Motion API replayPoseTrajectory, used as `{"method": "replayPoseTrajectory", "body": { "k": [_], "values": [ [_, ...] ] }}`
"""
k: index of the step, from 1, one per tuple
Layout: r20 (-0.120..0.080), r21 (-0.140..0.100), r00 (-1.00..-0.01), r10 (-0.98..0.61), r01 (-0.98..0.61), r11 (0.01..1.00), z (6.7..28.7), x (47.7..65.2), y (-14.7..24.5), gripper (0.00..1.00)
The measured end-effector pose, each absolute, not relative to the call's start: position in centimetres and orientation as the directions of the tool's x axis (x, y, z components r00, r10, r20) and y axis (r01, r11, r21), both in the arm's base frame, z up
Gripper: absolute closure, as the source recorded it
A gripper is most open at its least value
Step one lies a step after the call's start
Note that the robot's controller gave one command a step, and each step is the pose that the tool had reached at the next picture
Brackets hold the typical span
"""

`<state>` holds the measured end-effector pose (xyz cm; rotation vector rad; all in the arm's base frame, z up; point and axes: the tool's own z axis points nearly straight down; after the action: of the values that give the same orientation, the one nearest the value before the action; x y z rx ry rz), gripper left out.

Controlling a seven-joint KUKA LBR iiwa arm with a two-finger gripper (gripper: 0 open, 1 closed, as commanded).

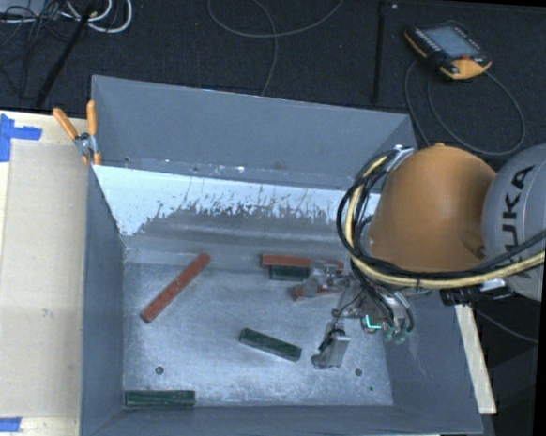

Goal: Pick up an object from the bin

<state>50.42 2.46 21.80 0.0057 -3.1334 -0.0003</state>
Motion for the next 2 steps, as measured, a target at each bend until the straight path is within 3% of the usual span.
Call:
{"method": "replayPoseTrajectory", "body": {
  "k": [1,2],
  "values": [
    [0.002,0.0,-1.0,-0.003,-0.003,1.0,22.1,50.6,2.4,0.0],
    [-0.003,0.0,-0.996,-0.087,-0.087,0.996,18.2,51.6,3.3,0.0]
  ]
}}
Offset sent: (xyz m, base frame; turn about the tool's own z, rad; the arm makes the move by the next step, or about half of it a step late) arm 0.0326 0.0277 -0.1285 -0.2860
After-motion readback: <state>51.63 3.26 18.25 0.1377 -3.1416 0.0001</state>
